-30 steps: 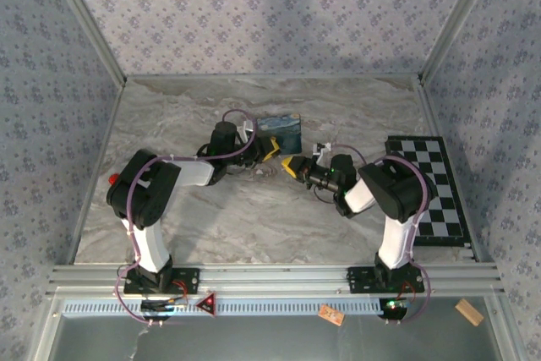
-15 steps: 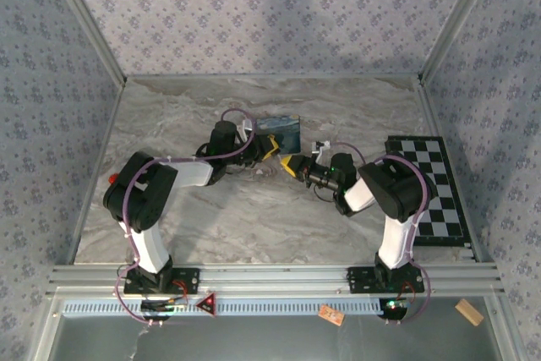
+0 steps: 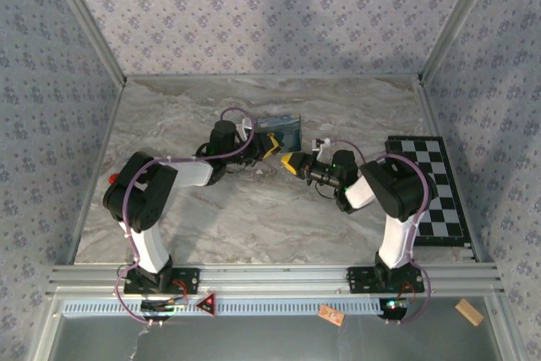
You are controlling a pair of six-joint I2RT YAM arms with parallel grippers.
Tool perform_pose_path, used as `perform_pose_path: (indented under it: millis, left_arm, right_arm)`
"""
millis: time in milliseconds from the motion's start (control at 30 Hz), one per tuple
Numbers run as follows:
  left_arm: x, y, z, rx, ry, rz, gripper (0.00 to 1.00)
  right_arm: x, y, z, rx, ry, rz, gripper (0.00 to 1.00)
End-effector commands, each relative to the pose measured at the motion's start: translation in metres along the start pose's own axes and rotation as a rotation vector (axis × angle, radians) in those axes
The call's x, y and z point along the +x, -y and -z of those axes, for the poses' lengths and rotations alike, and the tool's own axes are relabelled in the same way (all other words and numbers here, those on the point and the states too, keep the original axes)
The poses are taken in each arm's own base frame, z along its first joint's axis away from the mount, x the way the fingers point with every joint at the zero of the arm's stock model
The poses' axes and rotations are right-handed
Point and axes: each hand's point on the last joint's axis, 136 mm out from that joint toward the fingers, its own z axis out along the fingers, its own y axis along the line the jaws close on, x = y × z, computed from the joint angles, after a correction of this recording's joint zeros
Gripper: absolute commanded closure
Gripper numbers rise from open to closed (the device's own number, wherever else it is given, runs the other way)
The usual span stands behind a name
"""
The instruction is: Unlock the padlock with the key
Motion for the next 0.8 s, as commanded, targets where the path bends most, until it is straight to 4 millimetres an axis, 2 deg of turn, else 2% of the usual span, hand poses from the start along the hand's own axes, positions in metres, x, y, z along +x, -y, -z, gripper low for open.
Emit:
perform_pose_path:
  millis: [0,300,533,767]
  left_arm:
    - [0.072,0.07,0.003,0.216,-0.283,-0.125,0.98]
    - [0.075,0.07,0.004,0.212,-0.302,-0.134,0.98]
    - [0.072,0.071,0.001,0.209,-0.289,-0.128,0.99]
    - [0.067,0.071,0.001,0.203,-0.257,-0.122,0.98]
  right_arm:
    - [-0.032,-0.017,-0.004,-0.038,0.113,0.022,1.0]
    - [-0.044,-0.008,0.007,-0.02,0.122,0.011,1.0]
    - [-0.027,-0.02,-0.01,-0.047,0.083,0.03,1.0]
    - [-0.006,-0.024,-0.022,-0.052,0.058,0.036,1.0]
